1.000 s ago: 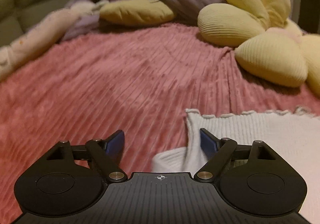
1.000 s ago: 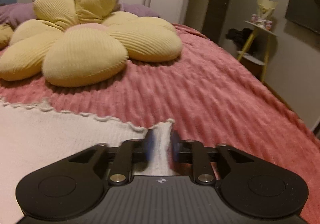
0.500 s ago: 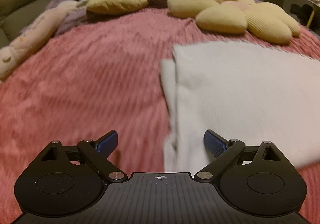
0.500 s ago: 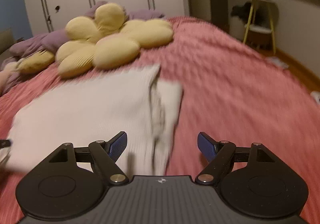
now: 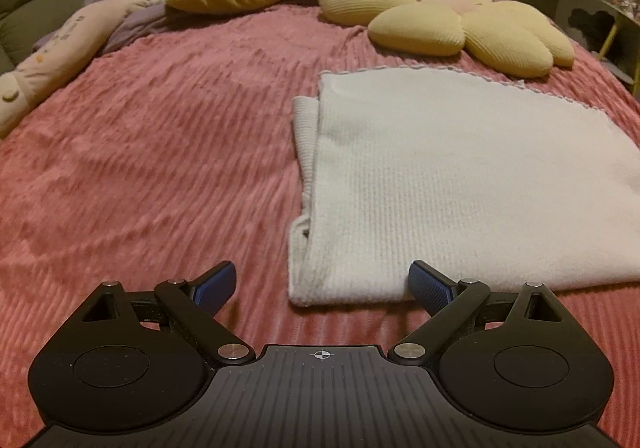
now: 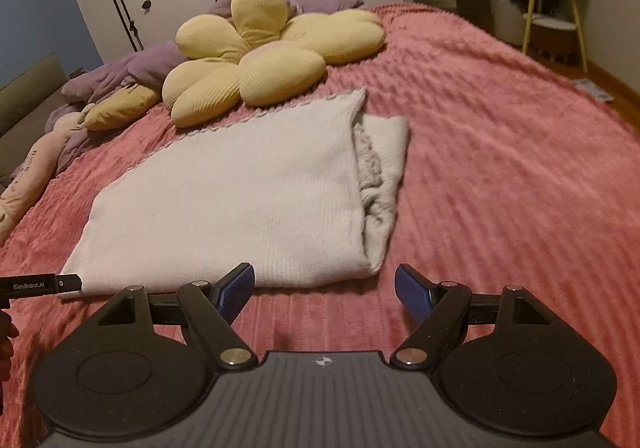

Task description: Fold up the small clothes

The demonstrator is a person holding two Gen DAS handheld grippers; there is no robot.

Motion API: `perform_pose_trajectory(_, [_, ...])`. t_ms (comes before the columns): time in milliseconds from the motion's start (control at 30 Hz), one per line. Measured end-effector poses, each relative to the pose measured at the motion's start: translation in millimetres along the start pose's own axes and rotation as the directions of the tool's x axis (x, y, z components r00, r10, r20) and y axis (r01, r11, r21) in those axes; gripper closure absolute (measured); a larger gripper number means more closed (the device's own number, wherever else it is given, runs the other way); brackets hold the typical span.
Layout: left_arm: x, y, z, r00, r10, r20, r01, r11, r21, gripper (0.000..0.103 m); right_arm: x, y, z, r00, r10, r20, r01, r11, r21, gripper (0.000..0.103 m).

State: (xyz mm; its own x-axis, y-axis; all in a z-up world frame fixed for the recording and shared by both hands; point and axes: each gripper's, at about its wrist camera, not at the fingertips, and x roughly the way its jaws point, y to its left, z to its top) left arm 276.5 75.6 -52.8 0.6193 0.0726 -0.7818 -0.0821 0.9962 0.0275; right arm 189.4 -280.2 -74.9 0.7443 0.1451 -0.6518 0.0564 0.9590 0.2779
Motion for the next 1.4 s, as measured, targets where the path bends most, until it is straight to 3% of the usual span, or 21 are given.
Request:
perform_pose_trajectory(200, [11.6, 14.4, 4.2, 0.998, -0.062, -0.014, 0.06, 0.995, -0.079, 0.009, 25.9, -13.1, 7.6, 0.999, -0.013, -0.04, 0.017, 0.996, 0.088, 0.051])
perform_pose_trajectory(400, [24.6, 22.1, 7.8, 0.994, -0.107, -0.028, 0.102, 0.986, -0.13, 0.018, 46.8, -23.8, 17.9, 0.999, -0.013, -0.039, 0.018, 0.992, 0.122, 0.068])
perform_pose_trajectory(700, [33.9, 27.1, 13.5, 0.99, -0.137, -0.023, 0.131, 0.977, -0.17, 0.022, 63.2, -18.9, 20.8, 0.998, 0.021, -0.061, -0.016, 0.996, 0.085, 0.072])
perform_pose_trajectory(733, [34.5, 27.1, 14.5, 0.99, -0.139, -0.022, 0.133, 0.976, -0.17, 0.027, 64.1, -18.6, 22.1, 0.998, 0.023, -0.066, -0.018, 0.997, 0.077, 0.072])
perform_pose_trajectory(800, [34.6, 26.5, 16.2, 0.99, -0.139, -0.019, 0.134, 0.977, -0.165, 0.039, 63.5, -14.2, 24.3, 0.998, 0.005, -0.07, -0.003, 0.999, 0.033, 0.087])
perform_pose_trajectory(867, [32.7, 26.4, 18.3, 0.99, -0.142, -0.01, 0.139, 0.978, -0.154, 0.064, 59.3, -5.7, 25.2, 0.998, -0.041, -0.049, 0.04, 0.999, -0.036, 0.092])
perform_pose_trajectory(933, [30.9, 29.3, 20.0, 0.99, -0.138, 0.002, 0.136, 0.978, -0.155, 0.072, 53.4, 1.2, 24.2, 0.996, -0.092, -0.011, 0.091, 0.992, -0.083, 0.092])
perform_pose_trajectory(1000, [34.5, 36.2, 20.9, 0.989, -0.146, -0.013, 0.141, 0.974, -0.18, 0.066, 52.2, 3.3, 20.7, 0.986, -0.165, 0.023, 0.166, 0.98, -0.109, 0.091])
perform_pose_trajectory(1033, [35.1, 40.2, 21.1, 0.991, -0.135, -0.018, 0.129, 0.972, -0.197, 0.049, 56.7, 2.8, 18.9, 0.982, -0.189, 0.007, 0.188, 0.976, -0.11, 0.089])
perform_pose_trajectory(1067, [33.9, 44.5, 20.9, 0.993, -0.121, -0.014, 0.115, 0.971, -0.212, 0.041, 60.0, 2.2, 18.0, 0.981, -0.193, -0.01, 0.191, 0.976, -0.108, 0.087])
perform_pose_trajectory(1100, [32.4, 49.8, 20.3, 0.991, -0.131, -0.002, 0.127, 0.967, -0.222, 0.041, 57.8, 3.6, 19.0, 0.98, -0.197, -0.007, 0.195, 0.975, -0.109, 0.085])
perform_pose_trajectory(1167, [34.2, 58.7, 19.2, 0.979, -0.202, 0.002, 0.196, 0.949, -0.247, 0.039, 47.4, 5.6, 24.2, 0.982, -0.188, 0.015, 0.188, 0.978, -0.09, 0.07])
perform_pose_trajectory(1267, [43.8, 64.5, 19.7, 0.963, -0.268, -0.015, 0.253, 0.924, -0.285, 0.036, 29.8, 13.2, 31.3, 0.979, -0.181, 0.095, 0.189, 0.978, -0.09, 0.069])
perform_pose_trajectory(1400, [52.1, 58.9, 27.2, 0.955, -0.296, -0.011, 0.282, 0.922, -0.266, 0.036, 29.3, 39.4, 33.6, 0.991, -0.066, 0.118, 0.083, 0.986, -0.142, 0.069])
